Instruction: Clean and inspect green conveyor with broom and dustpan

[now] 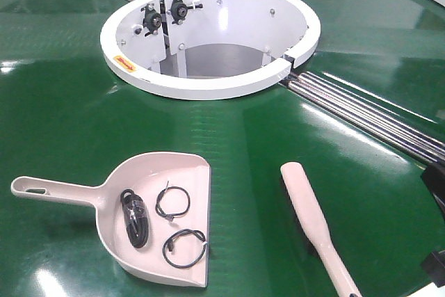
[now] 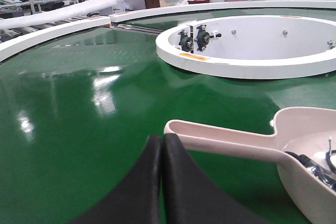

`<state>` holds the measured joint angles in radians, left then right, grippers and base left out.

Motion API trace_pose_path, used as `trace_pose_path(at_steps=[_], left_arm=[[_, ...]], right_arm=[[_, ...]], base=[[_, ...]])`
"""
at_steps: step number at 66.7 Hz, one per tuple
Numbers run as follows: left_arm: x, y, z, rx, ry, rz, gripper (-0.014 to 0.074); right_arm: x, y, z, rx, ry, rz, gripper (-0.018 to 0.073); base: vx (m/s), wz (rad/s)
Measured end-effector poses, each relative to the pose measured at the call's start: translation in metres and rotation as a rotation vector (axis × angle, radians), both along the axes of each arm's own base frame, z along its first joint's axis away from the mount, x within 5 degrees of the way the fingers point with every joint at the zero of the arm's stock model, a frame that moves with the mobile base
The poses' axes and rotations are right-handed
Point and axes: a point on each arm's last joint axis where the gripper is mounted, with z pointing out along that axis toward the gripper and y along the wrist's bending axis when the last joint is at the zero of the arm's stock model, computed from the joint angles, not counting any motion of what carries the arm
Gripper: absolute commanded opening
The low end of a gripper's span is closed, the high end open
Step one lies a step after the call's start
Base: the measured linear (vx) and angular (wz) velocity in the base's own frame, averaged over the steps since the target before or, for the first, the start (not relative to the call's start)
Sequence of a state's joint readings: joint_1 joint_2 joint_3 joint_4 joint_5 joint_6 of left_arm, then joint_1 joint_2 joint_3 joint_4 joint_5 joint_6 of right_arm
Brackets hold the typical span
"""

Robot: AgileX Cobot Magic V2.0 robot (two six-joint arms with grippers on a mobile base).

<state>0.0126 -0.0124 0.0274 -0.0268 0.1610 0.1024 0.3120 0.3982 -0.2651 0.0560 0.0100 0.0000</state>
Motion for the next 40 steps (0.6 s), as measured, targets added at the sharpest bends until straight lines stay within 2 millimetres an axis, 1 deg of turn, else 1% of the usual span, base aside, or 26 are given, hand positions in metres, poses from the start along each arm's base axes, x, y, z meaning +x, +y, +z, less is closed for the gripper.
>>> trace_pose_path(at_steps=[40], left_arm=[[0.0000, 0.0000, 0.0000, 0.000, 0.000, 0.000, -0.0024]], right_arm=[[0.0000, 0.0000, 0.0001, 0.000, -0.001, 0.000, -0.0005]], base=[[0.00, 0.00]])
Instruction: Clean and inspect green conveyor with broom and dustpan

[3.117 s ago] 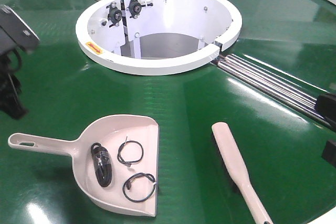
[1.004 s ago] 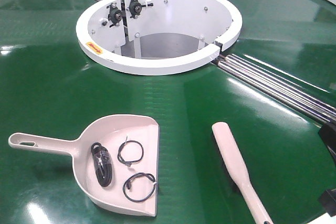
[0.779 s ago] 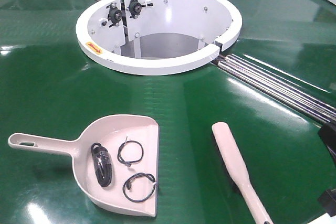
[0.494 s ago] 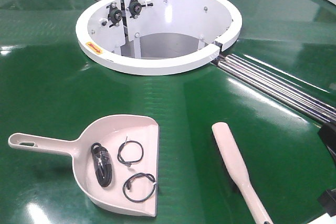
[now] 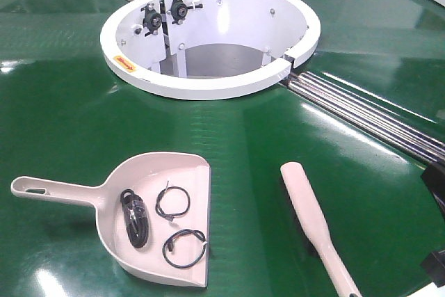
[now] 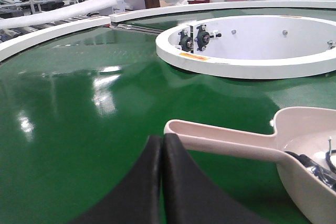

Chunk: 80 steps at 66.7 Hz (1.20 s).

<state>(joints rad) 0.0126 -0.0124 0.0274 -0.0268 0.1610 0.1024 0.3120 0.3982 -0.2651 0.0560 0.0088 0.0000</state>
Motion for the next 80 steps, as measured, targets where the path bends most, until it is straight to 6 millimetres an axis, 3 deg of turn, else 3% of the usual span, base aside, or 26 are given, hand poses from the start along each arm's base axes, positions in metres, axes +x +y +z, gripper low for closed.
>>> trace_pose_path(at_steps=[11, 30, 51, 80], left_arm=[[0.000, 0.000, 0.000, 0.000, 0.000, 0.000, -0.0024], [0.000, 0.000, 0.000, 0.000, 0.000, 0.000, -0.0024], [0.000, 0.000, 0.000, 0.000, 0.000, 0.000, -0.0024], [0.000, 0.000, 0.000, 0.000, 0.000, 0.000, -0.0024]], right_arm=[[0.001, -0.002, -0.001, -0.020, -0.009, -0.023, -0.0005], [-0.003, -0.024, -0.007, -0.019, -0.022, -0.250, -0.0005], [-0.031, -0.032, -0.067, -0.013, -0.086, -0.345, -0.0005], [-0.036, -0.031, -0.073, -0.012, -0.091, -0.342, -0.0005]], base=[[0.00, 0.00], [0.00, 0.00], [0.00, 0.00], [0.00, 0.00]])
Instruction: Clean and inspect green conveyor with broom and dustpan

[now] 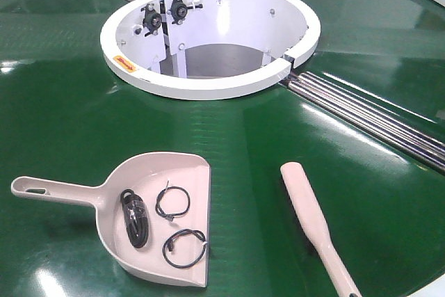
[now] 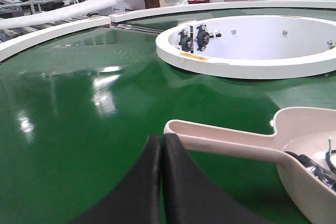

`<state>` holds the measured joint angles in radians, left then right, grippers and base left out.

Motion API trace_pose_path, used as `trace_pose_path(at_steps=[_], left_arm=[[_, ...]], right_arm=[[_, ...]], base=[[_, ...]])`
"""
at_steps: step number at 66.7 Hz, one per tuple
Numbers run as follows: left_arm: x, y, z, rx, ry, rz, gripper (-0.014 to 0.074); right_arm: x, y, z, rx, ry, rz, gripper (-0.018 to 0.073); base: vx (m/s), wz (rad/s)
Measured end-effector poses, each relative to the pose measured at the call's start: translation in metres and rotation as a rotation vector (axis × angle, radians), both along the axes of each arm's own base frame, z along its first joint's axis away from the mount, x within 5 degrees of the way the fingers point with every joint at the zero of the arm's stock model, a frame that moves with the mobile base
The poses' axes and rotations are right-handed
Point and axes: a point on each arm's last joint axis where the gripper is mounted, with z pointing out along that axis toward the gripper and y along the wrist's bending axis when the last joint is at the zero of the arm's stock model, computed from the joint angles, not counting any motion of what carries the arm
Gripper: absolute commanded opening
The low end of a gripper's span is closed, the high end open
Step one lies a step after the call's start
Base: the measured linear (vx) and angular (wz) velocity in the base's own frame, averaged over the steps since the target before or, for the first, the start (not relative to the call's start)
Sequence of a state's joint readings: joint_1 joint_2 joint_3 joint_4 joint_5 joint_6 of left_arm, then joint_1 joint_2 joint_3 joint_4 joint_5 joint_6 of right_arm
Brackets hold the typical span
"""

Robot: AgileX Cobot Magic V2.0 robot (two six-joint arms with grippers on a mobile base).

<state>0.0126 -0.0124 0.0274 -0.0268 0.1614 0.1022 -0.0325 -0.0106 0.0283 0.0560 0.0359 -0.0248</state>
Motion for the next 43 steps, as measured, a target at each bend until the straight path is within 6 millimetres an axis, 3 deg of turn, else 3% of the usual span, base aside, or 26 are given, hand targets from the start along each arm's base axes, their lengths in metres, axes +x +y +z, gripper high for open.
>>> trace_pose_path(at_steps=[43], left_arm=[[0.0000, 0.0000, 0.0000, 0.000, 0.000, 0.000, -0.0024]], right_arm=[[-0.0001, 0.0000, 0.0000, -0.001, -0.001, 0.000, -0.0005]], base=[[0.00, 0.00]])
